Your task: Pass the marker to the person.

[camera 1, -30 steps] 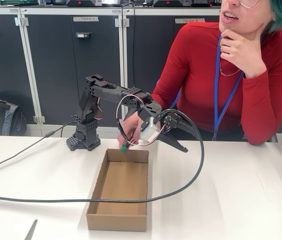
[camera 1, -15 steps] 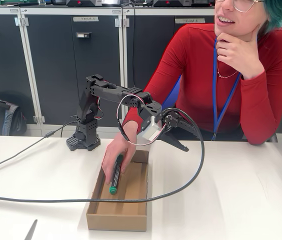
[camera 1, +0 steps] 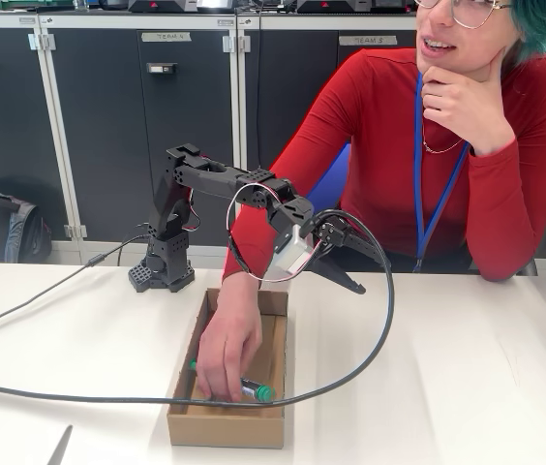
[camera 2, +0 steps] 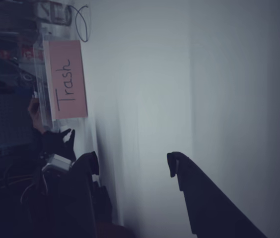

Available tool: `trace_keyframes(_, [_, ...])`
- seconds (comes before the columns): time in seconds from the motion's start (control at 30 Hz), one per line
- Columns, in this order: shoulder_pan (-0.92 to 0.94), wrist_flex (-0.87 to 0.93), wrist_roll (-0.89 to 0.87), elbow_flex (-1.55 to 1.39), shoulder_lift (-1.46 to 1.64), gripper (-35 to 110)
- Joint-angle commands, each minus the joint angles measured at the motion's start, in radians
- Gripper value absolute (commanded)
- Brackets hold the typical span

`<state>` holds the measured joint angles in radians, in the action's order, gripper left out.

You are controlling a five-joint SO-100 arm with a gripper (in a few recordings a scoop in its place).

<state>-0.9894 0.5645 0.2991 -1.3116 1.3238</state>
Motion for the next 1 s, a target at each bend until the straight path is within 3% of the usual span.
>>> trace_keyframes(0.0, [0.005, -0.018, 0.005, 0.014, 0.072, 31])
trace_keyframes(0.97, [-0.008, 0.012, -0.011, -0.018, 0.114, 30])
